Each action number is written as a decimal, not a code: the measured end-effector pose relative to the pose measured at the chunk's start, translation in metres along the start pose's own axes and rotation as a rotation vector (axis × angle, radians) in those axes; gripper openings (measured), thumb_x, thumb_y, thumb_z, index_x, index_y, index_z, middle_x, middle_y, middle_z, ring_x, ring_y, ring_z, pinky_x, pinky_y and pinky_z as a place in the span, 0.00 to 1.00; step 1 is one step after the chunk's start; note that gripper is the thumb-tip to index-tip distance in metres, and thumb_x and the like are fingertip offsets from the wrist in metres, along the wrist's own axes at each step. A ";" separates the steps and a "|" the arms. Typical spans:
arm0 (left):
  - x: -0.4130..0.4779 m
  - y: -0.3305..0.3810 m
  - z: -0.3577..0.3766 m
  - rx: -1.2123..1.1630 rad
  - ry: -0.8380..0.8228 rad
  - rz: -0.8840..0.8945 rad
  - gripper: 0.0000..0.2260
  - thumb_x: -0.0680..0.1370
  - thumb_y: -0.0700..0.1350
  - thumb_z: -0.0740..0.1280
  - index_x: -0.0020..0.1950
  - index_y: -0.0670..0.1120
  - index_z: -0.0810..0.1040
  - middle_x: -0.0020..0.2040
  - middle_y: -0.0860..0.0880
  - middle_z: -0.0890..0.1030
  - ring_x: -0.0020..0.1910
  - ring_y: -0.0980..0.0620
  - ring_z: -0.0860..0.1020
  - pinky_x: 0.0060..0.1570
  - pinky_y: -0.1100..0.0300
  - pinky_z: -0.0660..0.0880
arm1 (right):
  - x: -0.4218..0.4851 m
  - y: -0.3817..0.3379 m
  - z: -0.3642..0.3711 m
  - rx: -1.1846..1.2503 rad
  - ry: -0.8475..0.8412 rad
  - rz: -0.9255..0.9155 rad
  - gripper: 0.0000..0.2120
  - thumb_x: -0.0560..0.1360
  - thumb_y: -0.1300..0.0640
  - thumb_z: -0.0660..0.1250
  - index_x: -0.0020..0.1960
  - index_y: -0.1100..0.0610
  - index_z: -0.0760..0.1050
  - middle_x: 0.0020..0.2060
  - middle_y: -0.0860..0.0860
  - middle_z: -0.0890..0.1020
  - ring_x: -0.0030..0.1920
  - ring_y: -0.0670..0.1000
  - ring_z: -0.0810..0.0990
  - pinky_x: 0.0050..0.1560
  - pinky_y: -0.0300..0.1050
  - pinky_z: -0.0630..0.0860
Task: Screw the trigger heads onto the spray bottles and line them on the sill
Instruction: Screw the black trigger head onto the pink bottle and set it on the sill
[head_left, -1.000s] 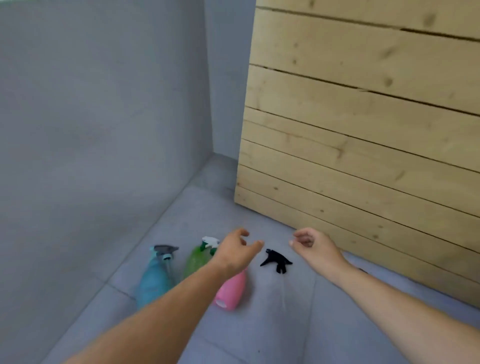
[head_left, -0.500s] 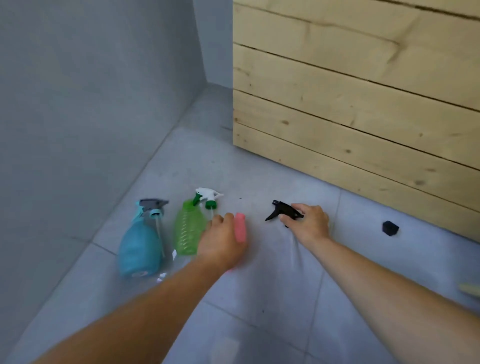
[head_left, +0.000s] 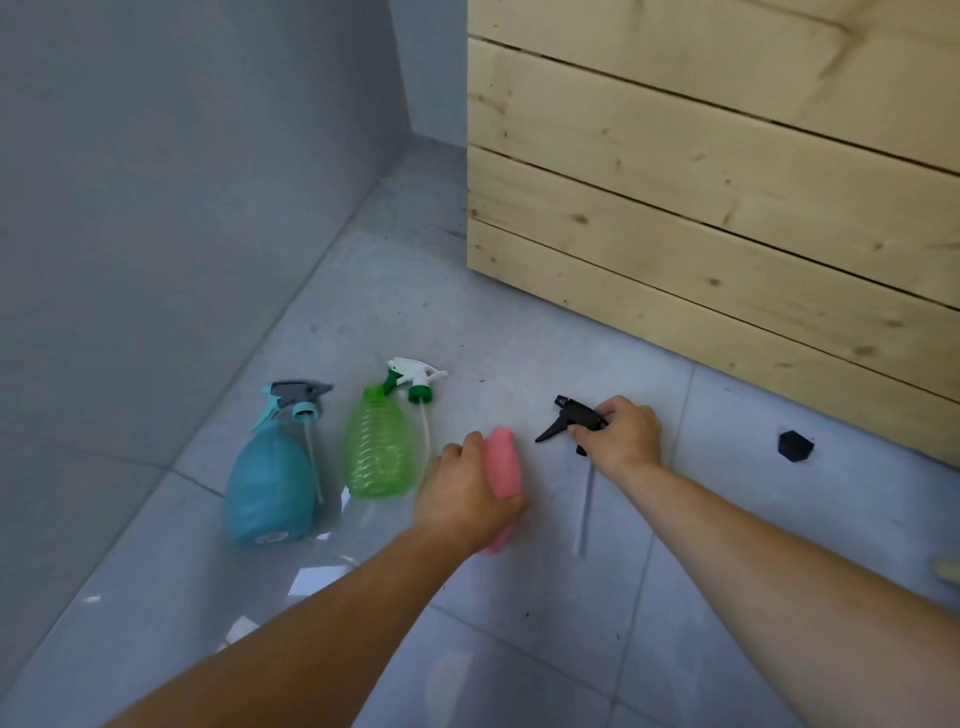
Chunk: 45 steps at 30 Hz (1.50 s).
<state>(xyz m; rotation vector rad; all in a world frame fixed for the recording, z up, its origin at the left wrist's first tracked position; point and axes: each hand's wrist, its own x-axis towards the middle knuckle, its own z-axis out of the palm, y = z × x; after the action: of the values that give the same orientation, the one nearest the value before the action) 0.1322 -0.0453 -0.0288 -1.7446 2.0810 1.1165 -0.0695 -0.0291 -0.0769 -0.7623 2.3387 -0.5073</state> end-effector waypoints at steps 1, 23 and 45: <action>0.000 0.000 0.001 -0.016 -0.004 -0.010 0.36 0.71 0.58 0.75 0.74 0.46 0.67 0.67 0.43 0.75 0.66 0.39 0.75 0.64 0.48 0.74 | 0.000 0.002 0.001 0.064 -0.013 0.004 0.14 0.67 0.53 0.77 0.46 0.52 0.74 0.54 0.57 0.76 0.39 0.53 0.83 0.38 0.43 0.77; -0.137 0.043 -0.157 -0.327 -0.009 0.307 0.28 0.73 0.51 0.78 0.70 0.49 0.73 0.60 0.49 0.81 0.55 0.48 0.81 0.51 0.58 0.78 | -0.134 -0.166 -0.188 0.640 -0.173 -0.383 0.04 0.74 0.61 0.72 0.44 0.53 0.79 0.46 0.59 0.85 0.40 0.53 0.82 0.39 0.40 0.79; -0.274 0.017 -0.234 -0.427 0.077 0.463 0.39 0.60 0.57 0.80 0.70 0.60 0.70 0.61 0.52 0.81 0.58 0.50 0.83 0.56 0.47 0.84 | -0.312 -0.209 -0.308 1.102 0.015 -0.681 0.09 0.77 0.58 0.69 0.57 0.57 0.79 0.44 0.54 0.86 0.44 0.52 0.84 0.48 0.45 0.81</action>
<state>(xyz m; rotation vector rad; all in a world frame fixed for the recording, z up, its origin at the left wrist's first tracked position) 0.2645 0.0090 0.3023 -1.5097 2.5180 1.7565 0.0096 0.0582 0.3945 -0.9177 1.3560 -1.8532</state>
